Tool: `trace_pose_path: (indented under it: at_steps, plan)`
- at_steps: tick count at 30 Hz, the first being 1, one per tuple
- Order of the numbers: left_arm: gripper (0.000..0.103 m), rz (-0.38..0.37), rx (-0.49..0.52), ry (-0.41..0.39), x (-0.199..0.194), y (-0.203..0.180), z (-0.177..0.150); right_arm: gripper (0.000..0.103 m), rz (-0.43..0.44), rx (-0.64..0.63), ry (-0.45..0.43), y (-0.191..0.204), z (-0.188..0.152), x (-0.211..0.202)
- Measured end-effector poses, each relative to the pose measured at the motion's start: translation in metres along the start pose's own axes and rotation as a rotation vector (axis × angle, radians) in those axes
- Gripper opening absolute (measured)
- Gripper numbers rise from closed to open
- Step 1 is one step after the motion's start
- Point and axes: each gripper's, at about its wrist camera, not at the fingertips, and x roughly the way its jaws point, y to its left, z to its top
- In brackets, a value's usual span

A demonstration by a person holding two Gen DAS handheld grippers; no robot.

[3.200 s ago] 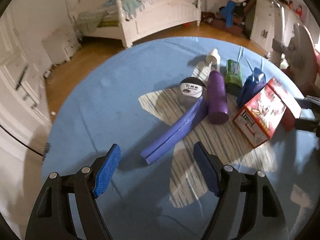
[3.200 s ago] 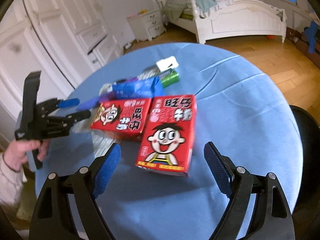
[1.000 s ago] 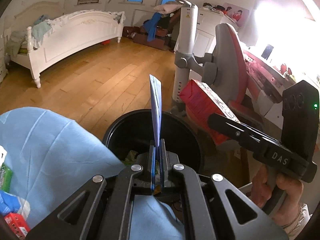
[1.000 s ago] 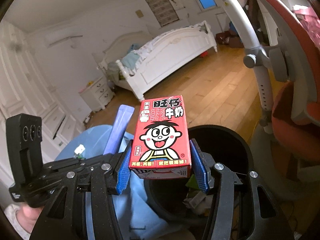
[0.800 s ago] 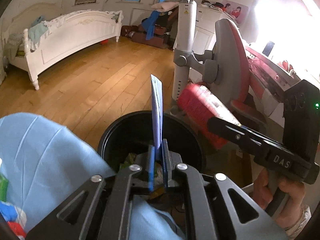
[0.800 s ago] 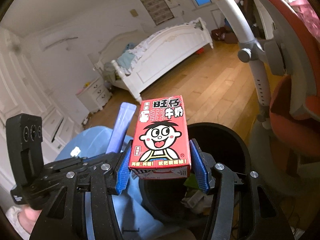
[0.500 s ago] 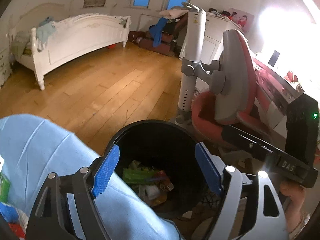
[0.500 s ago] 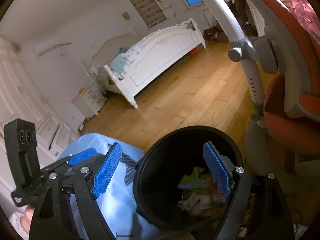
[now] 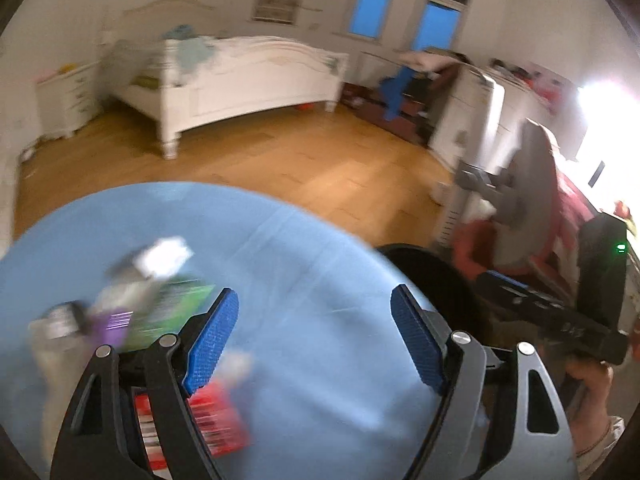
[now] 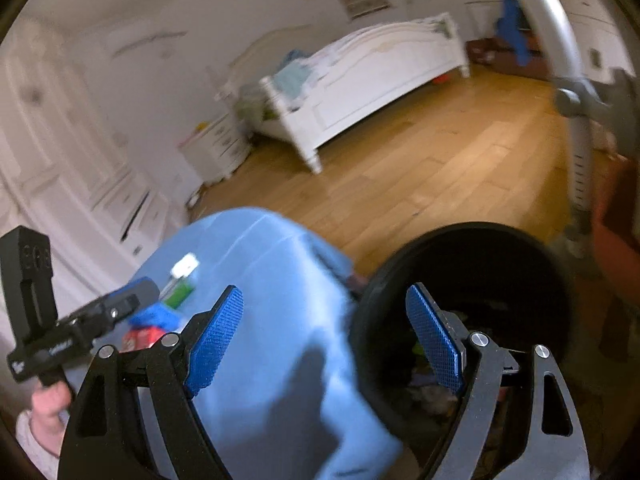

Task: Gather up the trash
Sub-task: 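Grasp the small eye-drop bottle with left tool while right tool grasps white plastic piece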

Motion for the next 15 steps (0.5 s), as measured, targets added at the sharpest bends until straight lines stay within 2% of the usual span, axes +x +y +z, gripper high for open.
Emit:
trace_pose_path:
  at_steps: [4, 7, 10, 15]
  plan:
    - [0.078, 0.132, -0.064, 0.005, -0.020, 0.073, -0.010, 0.083, 0.062, -0.086, 0.054, 0.053, 0.009, 0.030]
    - [0.078, 0.194, -0.103, 0.043, -0.024, 0.116, -0.019, 0.083, 0.107, -0.159, 0.103, 0.095, 0.018, 0.057]
    - [0.078, 0.202, -0.096, 0.085, -0.020, 0.147, -0.025, 0.083, 0.126, -0.229, 0.148, 0.131, 0.027, 0.084]
    - [0.077, 0.187, -0.029, 0.129, -0.008, 0.171, -0.029, 0.083, 0.147, -0.331, 0.249, 0.177, 0.034, 0.133]
